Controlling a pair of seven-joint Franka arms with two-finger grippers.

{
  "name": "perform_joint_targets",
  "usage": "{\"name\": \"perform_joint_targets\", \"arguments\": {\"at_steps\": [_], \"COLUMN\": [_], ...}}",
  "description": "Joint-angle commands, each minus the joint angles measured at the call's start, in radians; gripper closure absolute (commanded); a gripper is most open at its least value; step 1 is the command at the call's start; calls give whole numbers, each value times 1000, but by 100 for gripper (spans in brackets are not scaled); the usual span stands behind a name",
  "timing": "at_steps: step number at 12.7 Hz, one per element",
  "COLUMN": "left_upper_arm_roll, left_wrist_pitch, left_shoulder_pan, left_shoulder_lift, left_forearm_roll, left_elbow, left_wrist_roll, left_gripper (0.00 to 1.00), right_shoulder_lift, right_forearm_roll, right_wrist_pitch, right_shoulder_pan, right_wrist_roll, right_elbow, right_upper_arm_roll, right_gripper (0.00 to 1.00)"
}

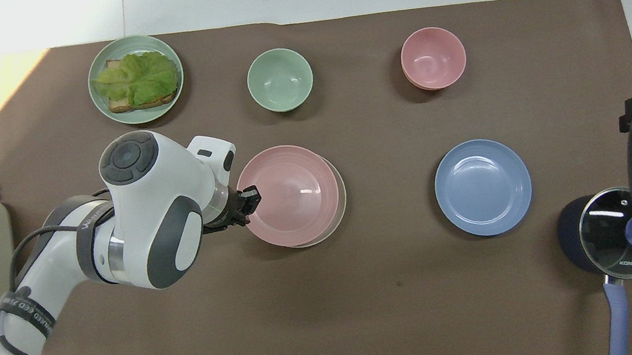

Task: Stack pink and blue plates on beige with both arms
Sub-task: 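Carry the pink plate with the left gripper onto the beige plate, then release the pink plate and withdraw the left gripper to rest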

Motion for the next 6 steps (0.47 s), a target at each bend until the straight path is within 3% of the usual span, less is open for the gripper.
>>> {"name": "perform_joint_targets", "arguments": {"at_steps": [1,2,3,4,6], "left_upper_arm_roll": [19,19,19,19,24], "left_wrist_pitch": [36,34,33,31,29], "left_shoulder_pan": [-32,-32,-32,-32,-26], "left_shoulder_lift": [-12,-12,-12,-10,-6], "left_forearm_roll": [-17,-17,-17,-17,-5], "left_elbow": [-30,-28,-28,-25,-8], "left_wrist_roll": [17,26,38,54,51], "left_gripper": [100,71,10,0,0], "right_shoulder_lift": [-21,-21,-21,-21,-21], "right_forearm_roll": [0,0,0,0,0], "right_wrist_pitch": [9,6,6,8,5], "right_shoulder_pan": [-9,-9,-9,-9,-9], "right_wrist_roll": [-26,-26,-26,-26,-28], "right_elbow": [-22,-22,-22,-22,-22], "right_upper_arm_roll": [6,6,6,6,6], "right_gripper": [0,0,0,0,0]}}
